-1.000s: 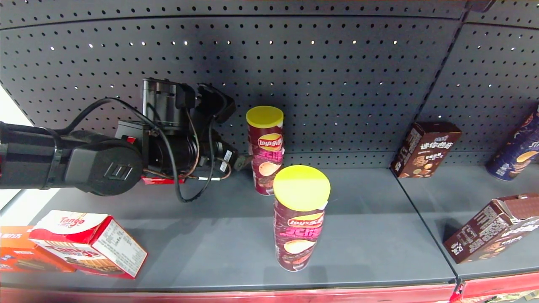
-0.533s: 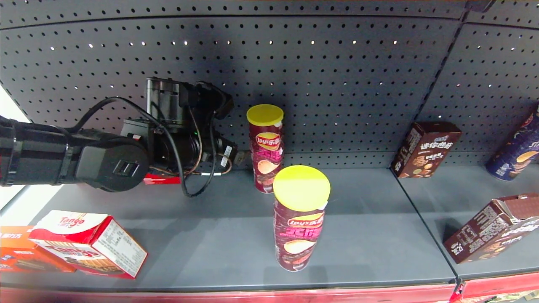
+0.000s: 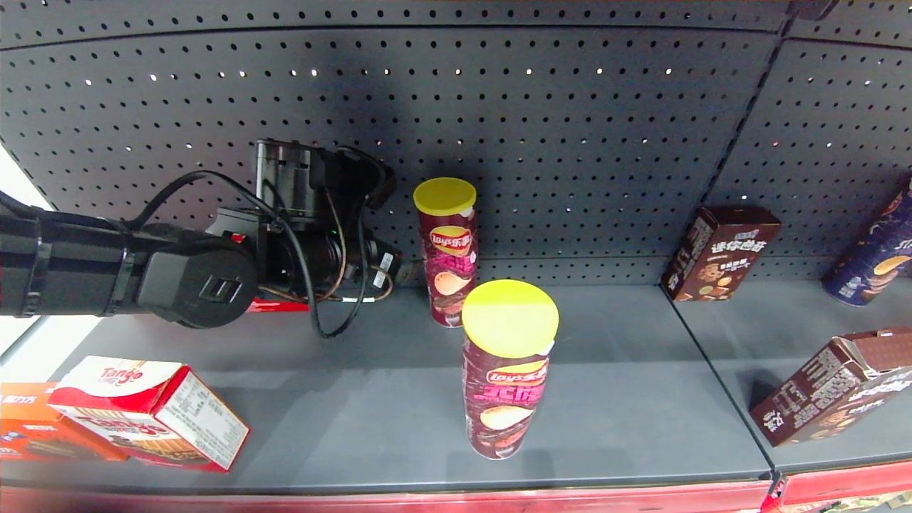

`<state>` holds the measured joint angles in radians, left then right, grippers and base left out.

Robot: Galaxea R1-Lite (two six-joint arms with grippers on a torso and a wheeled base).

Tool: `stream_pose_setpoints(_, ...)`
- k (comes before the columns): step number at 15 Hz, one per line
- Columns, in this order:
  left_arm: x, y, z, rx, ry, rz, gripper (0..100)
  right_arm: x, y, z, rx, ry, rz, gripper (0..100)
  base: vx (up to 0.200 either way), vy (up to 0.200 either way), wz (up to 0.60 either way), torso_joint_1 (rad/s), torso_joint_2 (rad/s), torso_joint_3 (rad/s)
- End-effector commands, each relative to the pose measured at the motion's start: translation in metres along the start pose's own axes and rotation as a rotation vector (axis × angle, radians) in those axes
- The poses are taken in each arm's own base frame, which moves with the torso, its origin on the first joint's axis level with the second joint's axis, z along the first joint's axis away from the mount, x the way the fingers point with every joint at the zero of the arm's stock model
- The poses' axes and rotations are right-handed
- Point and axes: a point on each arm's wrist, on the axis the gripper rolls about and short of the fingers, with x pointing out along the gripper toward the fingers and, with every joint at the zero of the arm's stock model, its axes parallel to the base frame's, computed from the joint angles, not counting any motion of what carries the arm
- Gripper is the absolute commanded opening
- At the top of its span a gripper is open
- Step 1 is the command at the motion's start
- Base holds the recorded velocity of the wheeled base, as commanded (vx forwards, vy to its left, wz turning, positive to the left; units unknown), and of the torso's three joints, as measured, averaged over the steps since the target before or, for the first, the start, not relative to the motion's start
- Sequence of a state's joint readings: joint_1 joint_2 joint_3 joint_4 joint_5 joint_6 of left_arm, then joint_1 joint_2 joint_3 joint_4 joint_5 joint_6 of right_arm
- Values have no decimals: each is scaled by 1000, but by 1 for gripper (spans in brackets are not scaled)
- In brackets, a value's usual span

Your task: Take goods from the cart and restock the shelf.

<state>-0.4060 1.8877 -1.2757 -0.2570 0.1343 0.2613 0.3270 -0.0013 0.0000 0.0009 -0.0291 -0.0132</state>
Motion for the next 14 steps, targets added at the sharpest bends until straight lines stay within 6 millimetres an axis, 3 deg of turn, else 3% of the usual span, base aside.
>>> stream_pose_setpoints(1,2,1,-1,-1,2,3,100,0,0,0,-1,2,0,100,0,0,0,0,0,0)
stream_pose_setpoints(6,12,-8,-5,8,14,-19,100,0,0,0,-1,0,0,100,0,0,0,0,0,0)
stream_pose_setpoints(14,9,-13,-7,12,27,-29,100,0,0,0,1,2,1,100,0,0,0,0,0,0)
